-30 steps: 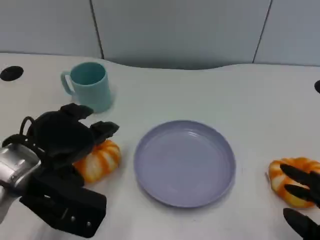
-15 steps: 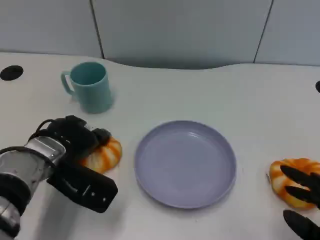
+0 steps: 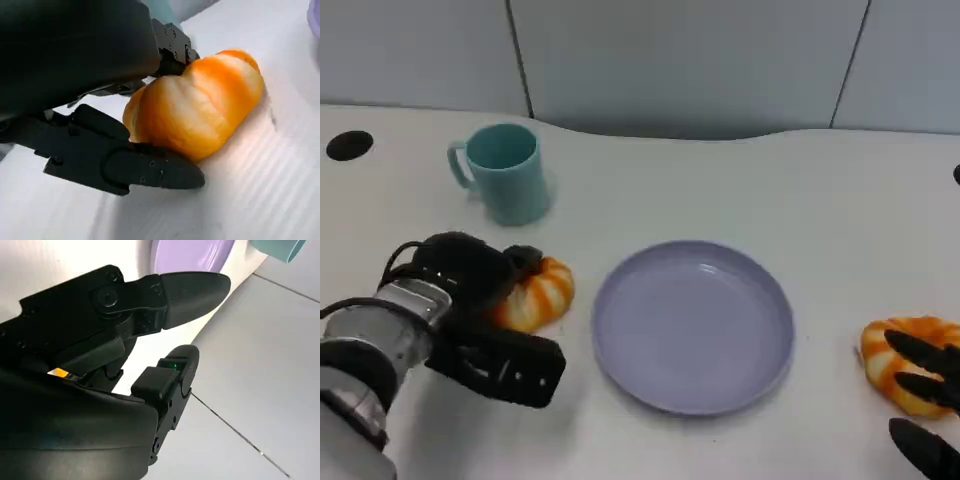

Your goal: Grasp the bread from the table and place it into the plate.

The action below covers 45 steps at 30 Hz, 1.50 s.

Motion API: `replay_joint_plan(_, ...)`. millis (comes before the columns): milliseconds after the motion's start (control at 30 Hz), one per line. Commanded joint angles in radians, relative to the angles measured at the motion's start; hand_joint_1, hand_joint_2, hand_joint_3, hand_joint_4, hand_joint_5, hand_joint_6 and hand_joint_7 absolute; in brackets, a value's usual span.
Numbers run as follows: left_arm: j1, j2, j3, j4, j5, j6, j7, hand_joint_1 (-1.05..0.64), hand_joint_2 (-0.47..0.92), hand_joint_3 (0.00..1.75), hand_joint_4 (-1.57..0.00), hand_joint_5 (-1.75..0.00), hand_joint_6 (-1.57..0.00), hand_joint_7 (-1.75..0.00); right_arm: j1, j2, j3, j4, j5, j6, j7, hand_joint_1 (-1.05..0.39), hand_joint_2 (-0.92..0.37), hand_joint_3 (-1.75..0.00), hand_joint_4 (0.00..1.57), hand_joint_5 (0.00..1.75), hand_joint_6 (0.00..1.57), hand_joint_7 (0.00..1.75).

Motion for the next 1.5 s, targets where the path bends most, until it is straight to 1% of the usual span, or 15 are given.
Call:
replay_joint_plan(33,0.005,0.013,0.041,0.005,-0.074,-0.06,0.03,-0.14,0.86,0.01,-0.43,-1.62,-0.36,-1.48,-0.005,-0.012,-0.013,-0.005,0.026,-0.014,0.002,-0.37,-0.92,-0.33,0.95,0.03,0.75,0.0)
replay_joint_plan(100,0.005,0.014,0.041,0.007,-0.085,-0.067,0.032,-0.13,0.85,0.01,-0.46,-1.71,-0.34,-1.68,-0.005,-0.012,-0.012,-0.005,0.028,-0.014,0.003,-0.37,-0.92,-0.33,0.95,0.03,0.75,0.0)
replay_joint_plan(167,0.005,0.014,0.037,0.009,-0.09,-0.069,0.033,-0.13,0.85,0.01,-0.47,-1.74,-0.34,-1.73,-0.005,-0.013,-0.012,-0.004,0.029,-0.014,0.003,-0.37,-0.92,-0.33,0.95,0.03,0.75,0.0)
replay_joint_plan(200,0.005,0.011,0.035,0.01,-0.089,-0.066,0.064,-0.13,0.85,0.01,-0.47,-1.74,-0.33,-1.74,-0.007,-0.015,-0.014,-0.001,0.03,-0.019,0.002,-0.37,-0.92,-0.33,0.95,0.03,0.75,0.0)
replay_joint_plan(233,0.005,0.009,0.034,0.011,-0.087,-0.064,0.087,-0.2,0.89,0.08,-0.58,-1.74,-0.39,-1.72,-0.009,-0.016,-0.016,0.001,0.031,-0.022,0.001,-0.37,-0.92,-0.33,0.95,0.02,0.75,0.0)
replay_joint_plan(300,0.005,0.008,0.033,0.014,-0.088,-0.07,0.116,-0.23,0.91,0.12,-0.64,-1.75,-0.42,-1.71,-0.013,-0.017,-0.019,0.01,0.029,-0.032,-0.003,-0.37,-0.92,-0.33,0.95,0.02,0.75,0.0)
replay_joint_plan(333,0.006,0.009,0.033,0.015,-0.089,-0.076,0.121,-0.24,0.92,0.16,-0.67,-1.75,-0.45,-1.6,-0.014,-0.017,-0.02,0.014,0.027,-0.039,-0.006,-0.37,-0.92,-0.33,0.95,0.02,0.75,0.0)
replay_joint_plan(500,0.007,0.016,0.059,0.022,-0.136,-0.125,0.085,-0.23,0.92,0.27,-0.7,-1.75,-0.45,-1.74,-0.013,-0.01,-0.019,0.011,0.02,-0.029,-0.009,-0.37,-0.92,-0.33,0.93,0.02,0.75,0.0)
replay_joint_plan(733,0.008,0.047,0.117,0.003,-0.21,-0.165,0.063,-0.22,0.92,0.18,-0.66,-1.75,-0.46,-1.75,-0.019,-0.01,-0.018,0.018,0.016,-0.028,-0.012,-0.38,-0.92,-0.32,0.93,0.01,0.75,0.0)
replay_joint_plan(833,0.024,0.089,0.156,-0.036,-0.249,-0.244,0.079,-0.14,0.89,0.13,-0.68,-1.75,-0.48,-1.75,-0.022,-0.01,-0.017,0.027,0.015,-0.036,-0.014,-0.37,-0.92,-0.32,0.94,0.01,0.75,0.0)
replay_joint_plan(933,0.039,0.122,0.175,-0.071,-0.267,-0.295,0.076,-0.14,0.87,0.11,-0.71,-1.75,-0.5,-1.75,-0.023,-0.01,-0.017,0.024,0.018,-0.029,-0.01,-0.37,-0.92,-0.32,0.94,0.02,0.75,0.0)
replay_joint_plan(967,0.054,0.144,0.193,-0.098,-0.289,-0.346,0.071,-0.13,0.87,0.1,-0.71,-1.75,-0.5,-1.75,-0.024,-0.011,-0.017,0.023,0.018,-0.027,-0.009,-0.37,-0.92,-0.32,0.94,0.02,0.75,0.0)
replay_joint_plan(1067,0.094,0.195,0.241,-0.181,-0.354,-0.445,0.02,-0.11,0.86,0.09,-0.74,-1.75,-0.51,-1.75,-0.027,-0.013,-0.016,0.027,0.018,-0.031,-0.008,-0.36,-0.92,-0.32,0.94,0.01,0.75,0.0)
replay_joint_plan(1233,0.126,0.226,0.281,-0.285,-0.432,-0.566,-0.114,-0.08,0.86,0.08,-0.77,-1.75,-0.54,-1.75,-0.034,-0.014,-0.014,0.037,0.015,-0.035,-0.009,-0.36,-0.92,-0.33,0.94,0.01,0.75,0.0)
replay_joint_plan(1500,0.149,0.191,0.317,-0.433,-0.563,-0.611,-0.322,-0.15,0.88,0.07,-0.78,-1.75,-0.55,-1.75,-0.034,-0.014,-0.014,0.04,0.012,-0.041,-0.01,-0.36,-0.92,-0.32,0.94,0.01,0.75,0.0)
